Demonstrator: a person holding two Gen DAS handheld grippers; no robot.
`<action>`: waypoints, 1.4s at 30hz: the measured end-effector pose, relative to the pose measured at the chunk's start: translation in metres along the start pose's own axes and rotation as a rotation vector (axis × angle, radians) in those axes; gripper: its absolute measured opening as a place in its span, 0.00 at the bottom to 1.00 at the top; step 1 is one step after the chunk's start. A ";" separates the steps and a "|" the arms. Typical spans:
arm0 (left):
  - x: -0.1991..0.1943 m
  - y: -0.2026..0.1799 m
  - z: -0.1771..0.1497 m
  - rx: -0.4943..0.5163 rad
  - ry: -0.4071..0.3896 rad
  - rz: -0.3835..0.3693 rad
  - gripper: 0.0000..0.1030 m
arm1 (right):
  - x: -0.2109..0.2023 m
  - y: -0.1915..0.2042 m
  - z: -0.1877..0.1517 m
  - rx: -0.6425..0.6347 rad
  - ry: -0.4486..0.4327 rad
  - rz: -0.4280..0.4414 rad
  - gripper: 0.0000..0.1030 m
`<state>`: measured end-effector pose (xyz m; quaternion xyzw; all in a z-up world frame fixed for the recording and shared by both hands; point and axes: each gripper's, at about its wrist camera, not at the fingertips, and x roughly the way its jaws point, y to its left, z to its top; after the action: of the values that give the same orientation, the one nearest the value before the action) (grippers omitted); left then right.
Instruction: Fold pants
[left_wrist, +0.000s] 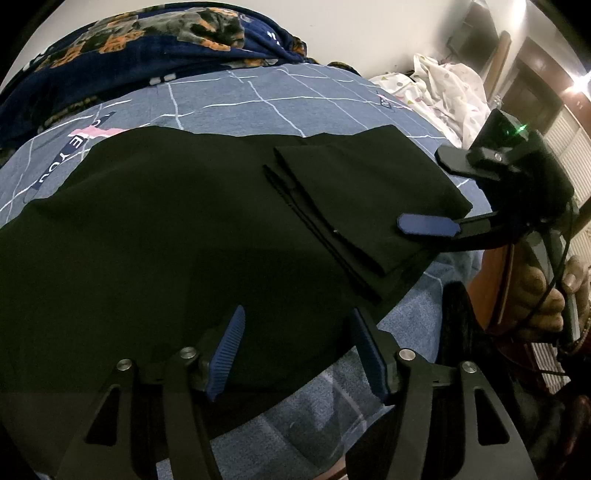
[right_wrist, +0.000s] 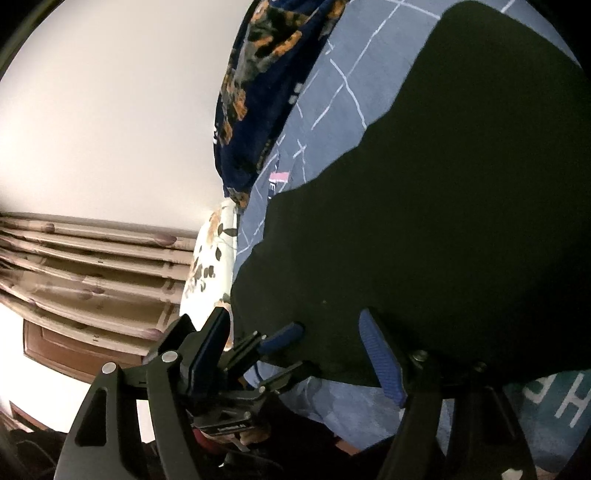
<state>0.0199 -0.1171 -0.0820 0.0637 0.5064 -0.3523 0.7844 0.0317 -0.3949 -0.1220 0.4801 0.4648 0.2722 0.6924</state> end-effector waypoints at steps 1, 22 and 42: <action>0.000 0.000 0.000 0.000 0.000 0.000 0.59 | 0.001 0.000 -0.001 -0.002 0.005 -0.002 0.69; -0.036 0.045 -0.005 -0.138 -0.041 0.087 0.59 | 0.008 0.000 -0.006 -0.019 0.027 -0.067 0.69; -0.089 0.088 -0.039 -0.214 -0.084 0.144 0.59 | 0.015 0.010 -0.010 0.000 -0.040 -0.125 0.81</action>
<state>0.0239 0.0100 -0.0483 0.0011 0.5018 -0.2414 0.8306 0.0294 -0.3743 -0.1201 0.4554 0.4800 0.2187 0.7172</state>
